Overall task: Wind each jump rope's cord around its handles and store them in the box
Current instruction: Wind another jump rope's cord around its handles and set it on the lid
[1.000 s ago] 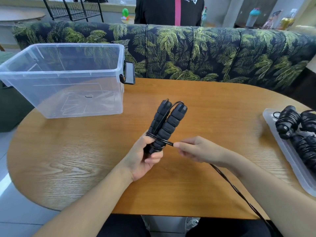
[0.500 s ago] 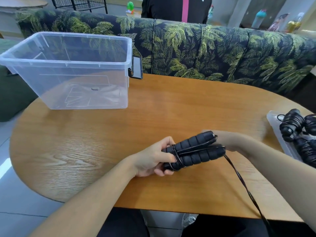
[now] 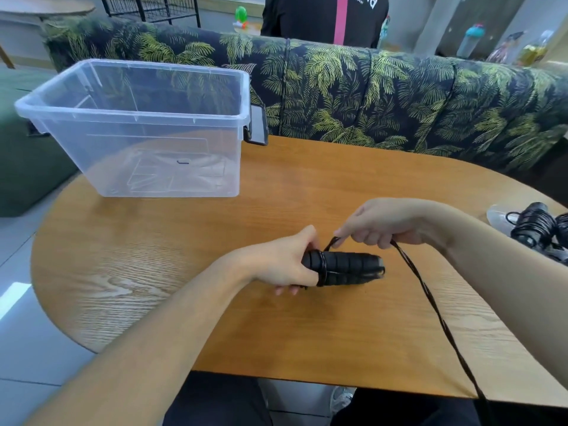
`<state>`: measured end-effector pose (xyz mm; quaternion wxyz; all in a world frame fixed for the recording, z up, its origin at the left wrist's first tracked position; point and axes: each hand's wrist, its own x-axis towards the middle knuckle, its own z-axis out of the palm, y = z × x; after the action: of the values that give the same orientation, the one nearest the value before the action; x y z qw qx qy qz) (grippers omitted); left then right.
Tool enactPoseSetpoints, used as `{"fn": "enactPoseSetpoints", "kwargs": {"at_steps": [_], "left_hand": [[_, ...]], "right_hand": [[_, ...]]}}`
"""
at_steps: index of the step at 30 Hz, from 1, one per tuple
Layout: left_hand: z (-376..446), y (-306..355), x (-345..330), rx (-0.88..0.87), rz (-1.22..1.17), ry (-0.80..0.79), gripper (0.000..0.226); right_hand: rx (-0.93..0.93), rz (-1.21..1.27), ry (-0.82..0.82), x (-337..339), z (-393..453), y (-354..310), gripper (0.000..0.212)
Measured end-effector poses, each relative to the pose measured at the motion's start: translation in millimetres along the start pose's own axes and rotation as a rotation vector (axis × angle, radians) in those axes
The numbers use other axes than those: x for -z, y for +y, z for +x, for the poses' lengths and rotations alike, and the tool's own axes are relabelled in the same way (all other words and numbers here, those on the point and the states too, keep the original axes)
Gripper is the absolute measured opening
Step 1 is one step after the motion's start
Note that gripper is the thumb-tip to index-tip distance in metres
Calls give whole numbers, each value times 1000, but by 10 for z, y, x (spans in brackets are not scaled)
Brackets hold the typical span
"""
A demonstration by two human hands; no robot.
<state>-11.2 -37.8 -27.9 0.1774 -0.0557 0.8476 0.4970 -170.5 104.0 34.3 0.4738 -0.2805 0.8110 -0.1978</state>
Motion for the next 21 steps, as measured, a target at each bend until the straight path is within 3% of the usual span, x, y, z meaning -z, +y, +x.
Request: {"fn": "enactPoseSetpoints", "kwargs": {"at_steps": [4,7,8,10,12,16,21], "left_hand": [[40,-104,7,7,-97,165,39],[54,-244,-12,5,-304,278,64],[50,-267,-49,9,-370,325,65],[45,-279,-137,-5,-524,388,45],[41,-300,-205,-10,-711,393,34],[6,-349,-264,30,-1026,317,37],[-43,-455,-279,-21,-1438,298,30]], "right_hand": [[104,-83,163,-229,-51,-136,30],[194,-105,238,-455,-104,-138,28],[226,-101,257,-530,-110,-132,30],[285,-175,315,-656,-102,-119,37],[323,-236,338,-743,-108,-114,40],[417,-130,299,-882,-157,7,39],[383,25,317,-970,-214,430,20]]}}
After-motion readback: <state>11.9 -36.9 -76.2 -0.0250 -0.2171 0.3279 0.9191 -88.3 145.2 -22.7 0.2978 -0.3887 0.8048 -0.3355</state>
